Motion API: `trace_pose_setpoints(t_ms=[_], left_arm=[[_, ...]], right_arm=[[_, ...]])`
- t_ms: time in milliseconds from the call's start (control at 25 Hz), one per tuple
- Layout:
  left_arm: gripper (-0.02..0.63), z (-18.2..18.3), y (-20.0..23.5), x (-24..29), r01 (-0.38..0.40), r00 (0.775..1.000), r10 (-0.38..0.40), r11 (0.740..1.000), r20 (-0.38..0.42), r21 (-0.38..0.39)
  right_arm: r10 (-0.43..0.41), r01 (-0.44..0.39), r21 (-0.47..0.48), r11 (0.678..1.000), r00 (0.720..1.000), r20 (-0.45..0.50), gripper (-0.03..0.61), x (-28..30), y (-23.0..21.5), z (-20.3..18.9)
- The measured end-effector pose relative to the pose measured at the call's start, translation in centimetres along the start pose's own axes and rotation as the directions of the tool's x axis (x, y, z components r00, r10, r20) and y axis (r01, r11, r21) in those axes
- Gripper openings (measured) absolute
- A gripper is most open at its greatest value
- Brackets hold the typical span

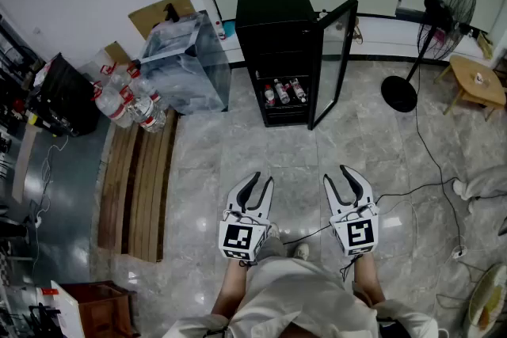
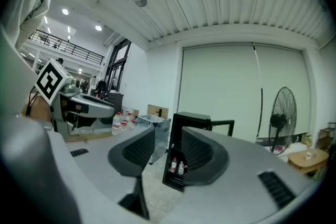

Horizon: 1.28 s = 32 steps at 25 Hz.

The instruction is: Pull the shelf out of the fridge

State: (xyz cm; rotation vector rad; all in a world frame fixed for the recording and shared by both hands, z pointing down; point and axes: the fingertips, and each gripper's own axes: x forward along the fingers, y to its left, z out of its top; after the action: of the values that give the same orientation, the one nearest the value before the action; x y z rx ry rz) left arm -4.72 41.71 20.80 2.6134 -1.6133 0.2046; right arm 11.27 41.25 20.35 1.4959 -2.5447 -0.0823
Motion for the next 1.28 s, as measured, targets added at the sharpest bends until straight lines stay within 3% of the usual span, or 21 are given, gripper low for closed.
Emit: trace_pose_setpoints(t_ms=[520, 1280], left_arm=[[0.120, 0.4, -1.6, 1.4, -0.006, 1.000, 0.005, 0.999, 0.013, 0.033], [0.111, 0.5, 8.1, 10.8, 0.032, 0.999, -0.032, 0.999, 0.011, 0.030]], right_arm=[[0.022, -0.022, -0.005, 1.000, 0.998, 0.057, 0.156, 0.1, -1.2, 0.8], [0.013, -0.013, -0.028, 1.000, 1.000, -0.017, 0.153, 12.4, -3.0, 0.8]])
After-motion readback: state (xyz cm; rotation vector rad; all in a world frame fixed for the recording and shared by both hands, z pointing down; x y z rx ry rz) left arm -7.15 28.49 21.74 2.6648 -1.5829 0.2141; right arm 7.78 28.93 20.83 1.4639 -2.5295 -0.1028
